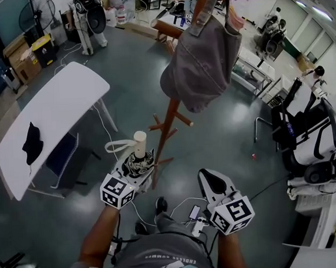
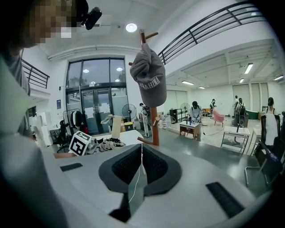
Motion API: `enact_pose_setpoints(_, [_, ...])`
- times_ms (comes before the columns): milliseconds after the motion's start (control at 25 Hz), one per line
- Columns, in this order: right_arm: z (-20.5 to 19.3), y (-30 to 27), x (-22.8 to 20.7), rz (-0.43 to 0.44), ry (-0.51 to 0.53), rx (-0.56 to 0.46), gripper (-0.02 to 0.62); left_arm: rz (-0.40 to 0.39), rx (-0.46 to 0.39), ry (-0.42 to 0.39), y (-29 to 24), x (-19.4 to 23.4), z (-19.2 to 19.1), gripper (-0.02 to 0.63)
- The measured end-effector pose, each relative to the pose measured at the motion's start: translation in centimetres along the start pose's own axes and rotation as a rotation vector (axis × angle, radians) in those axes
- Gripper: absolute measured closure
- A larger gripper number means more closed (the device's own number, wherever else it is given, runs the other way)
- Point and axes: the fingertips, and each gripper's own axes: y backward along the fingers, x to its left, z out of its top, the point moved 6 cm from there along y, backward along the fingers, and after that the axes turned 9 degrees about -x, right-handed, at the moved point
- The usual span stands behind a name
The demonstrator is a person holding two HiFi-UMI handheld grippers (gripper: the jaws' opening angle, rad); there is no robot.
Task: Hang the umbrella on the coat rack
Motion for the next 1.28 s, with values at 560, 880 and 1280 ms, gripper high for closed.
enact_pose_setpoints(560, [-1.0, -1.1, -2.3, -0.012, -0.019, 0.034, 0.565, -0.032, 0.064, 0.029, -4.8, 1.0, -2.8, 0.333])
enact_pose_setpoints(880, [-1.2, -1.8, -3.5, -0.020, -0.026, 0.053, 0.565, -0.057, 0.113, 0.058, -7.2, 1.3, -4.7, 0.333])
enact_pose_setpoints(1280, [-1.9, -2.2, -4.5, -0.041, -0.040, 0.074, 0.565, -0.094, 0.160, 0.090, -9.5, 1.4, -6.9, 0.333])
